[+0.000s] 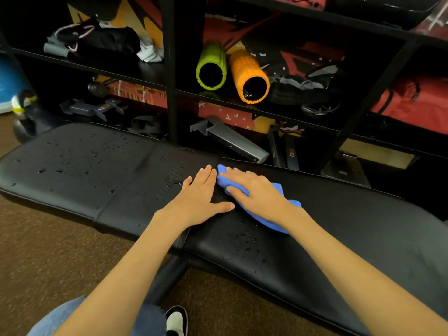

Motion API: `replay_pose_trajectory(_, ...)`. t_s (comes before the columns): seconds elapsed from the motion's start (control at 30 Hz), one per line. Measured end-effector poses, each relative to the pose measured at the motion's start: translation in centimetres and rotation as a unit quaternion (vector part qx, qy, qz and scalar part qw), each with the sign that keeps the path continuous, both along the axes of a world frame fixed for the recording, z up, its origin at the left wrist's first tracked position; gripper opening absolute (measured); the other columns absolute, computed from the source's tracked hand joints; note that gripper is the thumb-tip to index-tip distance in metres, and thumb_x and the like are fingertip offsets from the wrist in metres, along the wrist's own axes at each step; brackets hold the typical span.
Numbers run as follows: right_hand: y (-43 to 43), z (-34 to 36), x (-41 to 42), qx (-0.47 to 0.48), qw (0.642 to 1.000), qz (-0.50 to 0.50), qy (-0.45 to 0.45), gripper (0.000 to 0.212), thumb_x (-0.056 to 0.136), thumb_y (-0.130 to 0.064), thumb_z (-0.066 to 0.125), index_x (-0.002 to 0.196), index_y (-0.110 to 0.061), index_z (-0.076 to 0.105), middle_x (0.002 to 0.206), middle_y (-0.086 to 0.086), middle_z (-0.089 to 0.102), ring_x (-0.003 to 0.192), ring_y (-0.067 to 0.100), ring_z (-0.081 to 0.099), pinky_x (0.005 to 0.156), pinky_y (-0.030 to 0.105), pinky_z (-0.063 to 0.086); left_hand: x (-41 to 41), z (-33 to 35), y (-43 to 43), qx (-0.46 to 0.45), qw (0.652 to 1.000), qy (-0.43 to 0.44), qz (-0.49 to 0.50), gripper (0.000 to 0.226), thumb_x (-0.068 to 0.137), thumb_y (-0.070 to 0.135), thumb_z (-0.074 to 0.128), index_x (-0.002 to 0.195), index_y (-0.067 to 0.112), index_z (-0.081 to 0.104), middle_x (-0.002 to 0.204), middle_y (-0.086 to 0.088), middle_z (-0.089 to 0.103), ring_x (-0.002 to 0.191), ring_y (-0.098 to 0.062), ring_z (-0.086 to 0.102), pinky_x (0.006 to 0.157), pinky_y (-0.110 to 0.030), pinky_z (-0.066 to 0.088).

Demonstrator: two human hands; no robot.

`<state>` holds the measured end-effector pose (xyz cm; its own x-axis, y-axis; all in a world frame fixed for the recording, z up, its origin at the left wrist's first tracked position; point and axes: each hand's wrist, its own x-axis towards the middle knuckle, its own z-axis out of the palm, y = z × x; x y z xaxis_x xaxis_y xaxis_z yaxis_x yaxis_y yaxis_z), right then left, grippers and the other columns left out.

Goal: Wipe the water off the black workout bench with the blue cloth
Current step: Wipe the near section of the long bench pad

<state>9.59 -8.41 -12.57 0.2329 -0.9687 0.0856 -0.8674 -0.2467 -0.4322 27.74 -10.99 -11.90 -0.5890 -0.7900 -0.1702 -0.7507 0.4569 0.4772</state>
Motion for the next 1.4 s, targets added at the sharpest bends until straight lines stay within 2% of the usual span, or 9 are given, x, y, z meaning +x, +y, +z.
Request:
replay_pose_trajectory(0.23,-0.6,0.7,-2.4,-0.021,0.997,-0.074,-0.028,0.038,0.096,-0.027,0.049,0.134,-0.023,0.048,0.126,-0.001,0.059,0.112,0.017,0.055,0.097,0.029,0.041,0.5,0.3,-0.1,-0.003,1.000,-0.012,-0.010,0.094,0.088,0.059,0.048,0.152,0.012,-0.004,0.159,-0.002,-0.011,0.146,-0.015,-0.009,0.118,-0.035,-0.002)
replay_pose_trajectory(0.47,-4.7,0.3,0.9,-0.026,0.986,-0.163,-0.028,0.033,0.097,-0.024,0.046,0.127,-0.013,0.055,0.116,0.011,0.064,0.106,0.028,0.057,0.084,0.033,0.043,0.5,0.1,-0.1,-0.005,1.000,-0.010,-0.011,0.098,0.086,0.059,0.052,0.152,0.011,-0.001,0.159,-0.002,-0.010,0.146,-0.018,-0.008,0.117,-0.035,-0.002)
replay_pose_trajectory(0.57,-3.4,0.5,2.4,-0.007,0.992,-0.102,-0.069,0.035,0.095,-0.023,0.052,0.130,-0.017,0.055,0.126,0.009,0.061,0.122,0.026,0.051,0.100,0.035,0.040,1.1,1.0,-0.7,0.015,0.998,0.062,0.015,0.072,0.089,0.041,0.059,0.149,0.016,0.027,0.157,-0.001,0.021,0.143,-0.019,0.019,0.111,-0.024,0.017)
replay_pose_trajectory(0.63,-1.7,0.6,2.6,0.003,0.995,-0.052,-0.080,0.037,0.094,-0.022,0.055,0.131,-0.021,0.054,0.135,0.005,0.056,0.134,0.019,0.041,0.110,0.032,0.032,1.5,1.5,-1.3,-0.027,0.993,0.112,0.035,0.035,0.091,0.017,0.054,0.126,0.014,0.059,0.133,-0.004,0.055,0.123,-0.020,0.048,0.089,-0.012,0.028)
replay_pose_trajectory(0.7,0.1,1.1,2.1,0.018,0.997,-0.025,-0.065,0.039,0.094,-0.024,0.056,0.132,-0.020,0.053,0.139,0.000,0.052,0.137,0.011,0.034,0.111,0.023,0.026,1.8,1.8,-1.7,-0.062,0.986,0.134,0.072,0.029,0.091,0.004,0.047,0.107,0.011,0.070,0.120,-0.005,0.063,0.114,-0.022,0.054,0.084,-0.012,0.030)
replay_pose_trajectory(0.9,2.4,2.1,-2.0,0.072,0.993,-0.031,-0.089,0.040,0.092,-0.024,0.059,0.131,-0.025,0.055,0.140,-0.011,0.049,0.132,-0.002,0.035,0.111,0.019,0.027,2.1,0.6,-1.5,-0.052,0.990,0.101,0.079,0.044,0.096,0.005,0.043,0.140,0.012,0.046,0.149,-0.004,0.038,0.137,-0.021,0.034,0.111,-0.029,0.027)
replay_pose_trajectory(1.03,-0.4,2.1,-2.6,0.029,0.994,-0.095,-0.050,0.031,0.096,-0.022,0.052,0.126,-0.020,0.060,0.127,-0.001,0.061,0.121,0.015,0.051,0.096,0.018,0.034,2.1,0.6,-1.5,-0.056,0.993,0.071,0.076,0.045,0.098,0.005,0.040,0.143,0.011,0.040,0.154,-0.002,0.030,0.140,-0.021,0.029,0.110,-0.025,0.025)
replay_pose_trajectory(1.13,-2.9,1.3,-1.1,0.020,0.991,-0.130,-0.029,0.027,0.096,-0.025,0.048,0.116,-0.014,0.063,0.110,0.007,0.067,0.106,0.027,0.058,0.088,0.031,0.040,1.8,0.6,-1.4,-0.062,0.993,0.055,0.080,0.045,0.098,0.006,0.039,0.143,0.012,0.040,0.154,0.000,0.029,0.140,-0.021,0.029,0.109,-0.027,0.026)
replay_pose_trajectory(1.4,-1.1,0.6,2.9,0.033,0.998,-0.039,-0.035,0.042,0.098,-0.030,0.046,0.140,-0.026,0.043,0.149,0.000,0.039,0.142,0.022,0.026,0.114,0.035,0.017,1.4,0.5,-1.5,-0.084,0.991,0.055,0.083,0.044,0.096,0.005,0.041,0.140,0.010,0.044,0.151,-0.005,0.035,0.136,-0.024,0.034,0.107,-0.027,0.028)
